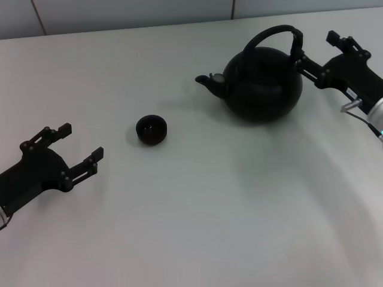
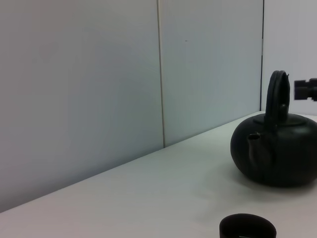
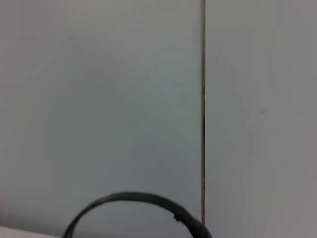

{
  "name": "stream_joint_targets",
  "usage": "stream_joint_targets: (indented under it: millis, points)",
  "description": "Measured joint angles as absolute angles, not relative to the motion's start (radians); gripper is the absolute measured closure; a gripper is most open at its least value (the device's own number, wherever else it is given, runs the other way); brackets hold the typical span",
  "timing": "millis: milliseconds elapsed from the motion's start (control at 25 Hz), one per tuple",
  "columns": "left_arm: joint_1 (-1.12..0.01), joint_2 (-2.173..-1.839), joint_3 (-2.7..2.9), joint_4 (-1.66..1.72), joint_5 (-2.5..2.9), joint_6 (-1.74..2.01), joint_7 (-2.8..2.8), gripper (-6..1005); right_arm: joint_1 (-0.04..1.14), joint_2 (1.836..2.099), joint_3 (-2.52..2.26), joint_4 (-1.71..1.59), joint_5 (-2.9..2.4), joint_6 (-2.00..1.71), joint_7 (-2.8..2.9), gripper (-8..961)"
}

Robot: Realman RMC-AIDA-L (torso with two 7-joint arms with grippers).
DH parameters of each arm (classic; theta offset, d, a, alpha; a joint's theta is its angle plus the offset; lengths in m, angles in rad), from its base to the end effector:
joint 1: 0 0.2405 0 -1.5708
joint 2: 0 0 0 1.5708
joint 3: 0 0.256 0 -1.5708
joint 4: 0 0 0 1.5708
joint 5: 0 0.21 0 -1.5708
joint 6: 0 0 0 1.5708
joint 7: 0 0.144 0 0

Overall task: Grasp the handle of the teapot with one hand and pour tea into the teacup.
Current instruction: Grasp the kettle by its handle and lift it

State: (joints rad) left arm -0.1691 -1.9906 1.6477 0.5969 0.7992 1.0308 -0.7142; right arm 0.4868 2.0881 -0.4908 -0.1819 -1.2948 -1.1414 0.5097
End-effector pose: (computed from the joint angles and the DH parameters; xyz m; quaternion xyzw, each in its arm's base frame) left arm -0.3181 0.2809 -0.0367 -0.8945 -0.1592 -0.2367 0.3442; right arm 0.3316 0.3460 -0.0015 -0.7740 0.2192 0.2826 0.5225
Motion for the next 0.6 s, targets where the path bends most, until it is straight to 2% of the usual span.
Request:
stream_joint_targets:
  millis: [600]
  points:
    - [-0.167, -1.991, 1.647, 0.597, 0.799, 1.033, -0.712, 184, 0.553, 2.089, -0.49, -0.145, -1.266, -1.036, 0.489, 198]
